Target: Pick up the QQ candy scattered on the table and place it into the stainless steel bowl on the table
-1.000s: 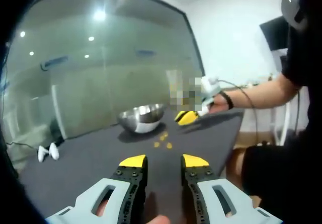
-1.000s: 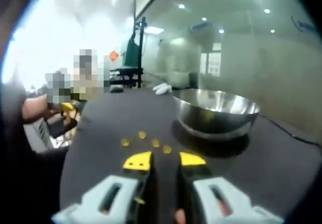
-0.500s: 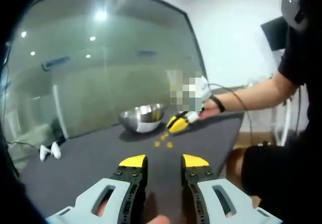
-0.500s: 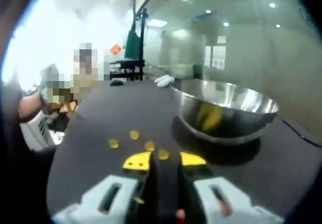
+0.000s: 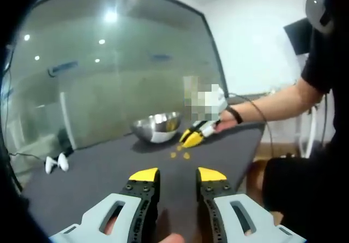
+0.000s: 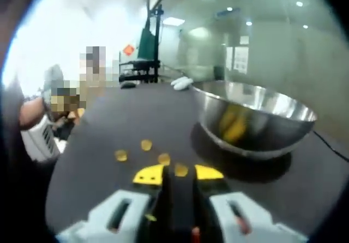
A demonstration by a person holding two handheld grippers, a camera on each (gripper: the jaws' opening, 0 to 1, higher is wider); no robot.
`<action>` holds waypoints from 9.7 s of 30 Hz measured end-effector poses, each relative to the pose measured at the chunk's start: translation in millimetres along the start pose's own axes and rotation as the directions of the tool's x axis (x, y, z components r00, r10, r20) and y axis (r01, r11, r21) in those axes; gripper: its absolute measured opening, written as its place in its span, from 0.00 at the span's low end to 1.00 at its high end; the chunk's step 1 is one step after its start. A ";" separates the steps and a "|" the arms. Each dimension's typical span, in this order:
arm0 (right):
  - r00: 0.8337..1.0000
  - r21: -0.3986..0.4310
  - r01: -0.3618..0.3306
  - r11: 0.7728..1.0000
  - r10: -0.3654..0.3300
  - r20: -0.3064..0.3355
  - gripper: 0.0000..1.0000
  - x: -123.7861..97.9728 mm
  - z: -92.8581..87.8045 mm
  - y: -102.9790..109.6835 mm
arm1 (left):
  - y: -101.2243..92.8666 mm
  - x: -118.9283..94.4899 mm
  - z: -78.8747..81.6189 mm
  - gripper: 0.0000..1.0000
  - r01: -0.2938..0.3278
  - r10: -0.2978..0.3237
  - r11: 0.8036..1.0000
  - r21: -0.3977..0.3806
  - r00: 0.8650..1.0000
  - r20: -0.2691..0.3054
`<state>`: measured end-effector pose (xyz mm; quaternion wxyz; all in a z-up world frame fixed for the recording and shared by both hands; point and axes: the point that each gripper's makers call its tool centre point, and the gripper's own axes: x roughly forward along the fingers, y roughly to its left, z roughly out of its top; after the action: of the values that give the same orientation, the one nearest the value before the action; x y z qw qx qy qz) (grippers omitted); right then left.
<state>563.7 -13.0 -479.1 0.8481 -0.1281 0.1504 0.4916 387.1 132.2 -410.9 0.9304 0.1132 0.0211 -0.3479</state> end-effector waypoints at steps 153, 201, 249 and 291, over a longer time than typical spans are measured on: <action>0.993 0.002 -0.009 1.000 0.008 0.121 0.17 -35.5 22.9 21.6 | -2.9 -6.5 -2.6 0.28 0.005 -0.005 0.999 -0.032 1.000 0.012; 0.999 -0.023 -0.038 0.999 0.038 0.025 0.09 24.2 8.1 16.1 | 8.6 -16.9 -7.3 0.27 -0.029 0.029 0.999 -0.043 1.000 0.003; 0.935 0.088 0.260 0.962 -0.273 0.226 0.14 -24.1 128.1 -108.3 | -3.9 -11.6 -2.9 0.27 -0.007 0.007 0.999 -0.033 1.000 0.001; 0.980 -0.020 0.041 0.999 -0.036 0.196 0.18 -101.0 13.5 32.8 | -7.2 -5.5 -2.7 0.27 0.014 -0.014 0.999 -0.030 1.000 0.005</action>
<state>489.3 -72.5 -430.4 0.8666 -0.0921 0.0579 0.4870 378.3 131.1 -414.3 0.9296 0.0982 0.0247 -0.3543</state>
